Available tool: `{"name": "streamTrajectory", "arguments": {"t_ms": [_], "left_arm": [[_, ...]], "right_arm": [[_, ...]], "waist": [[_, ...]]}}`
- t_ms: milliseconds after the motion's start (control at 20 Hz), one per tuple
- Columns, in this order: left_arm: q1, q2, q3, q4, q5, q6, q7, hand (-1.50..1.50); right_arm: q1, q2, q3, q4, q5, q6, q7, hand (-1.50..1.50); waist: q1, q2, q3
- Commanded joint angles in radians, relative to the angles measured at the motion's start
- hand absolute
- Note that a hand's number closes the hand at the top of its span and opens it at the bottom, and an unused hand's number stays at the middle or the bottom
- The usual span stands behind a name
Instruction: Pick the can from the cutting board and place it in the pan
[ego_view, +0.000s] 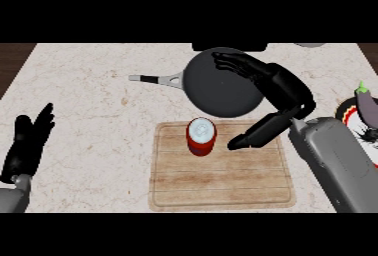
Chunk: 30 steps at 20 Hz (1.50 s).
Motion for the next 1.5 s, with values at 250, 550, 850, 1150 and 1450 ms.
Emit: {"name": "streamTrajectory", "arguments": {"t_ms": [250, 550, 850, 1150, 1450], "left_arm": [[-0.007, -0.024, -0.019, -0.001, -0.035, 0.019, 0.012, 0.0], [0.0, -0.018, 0.015, 0.057, -0.013, -0.025, -0.027, 0.0], [0.028, -0.01, 0.048, 0.038, -0.013, -0.043, -0.05, 0.0], [-0.051, 0.001, 0.08, 0.082, -0.025, -0.092, -0.004, 0.0], [-0.005, -0.057, 0.076, 0.068, -0.087, -0.053, -0.042, 0.0]], "right_arm": [[-0.288, -0.188, 0.141, -0.063, 0.225, 0.134, 0.295, -1.5], [-0.401, -0.112, 0.305, -0.115, 0.327, 0.222, 0.506, -1.5], [-0.395, -0.069, 0.374, -0.105, 0.422, 0.307, 0.569, -1.5], [-0.303, -0.028, 0.396, -0.127, 0.525, 0.358, 0.595, -1.5], [-0.211, 0.062, 0.432, -0.078, 0.717, 0.303, 0.544, -1.5]], "waist": [[0.006, -0.005, -0.003], [0.001, -0.005, -0.003], [0.007, -0.002, -0.001], [-0.005, 0.0, 0.0], [0.002, 0.002, 0.0]]}}
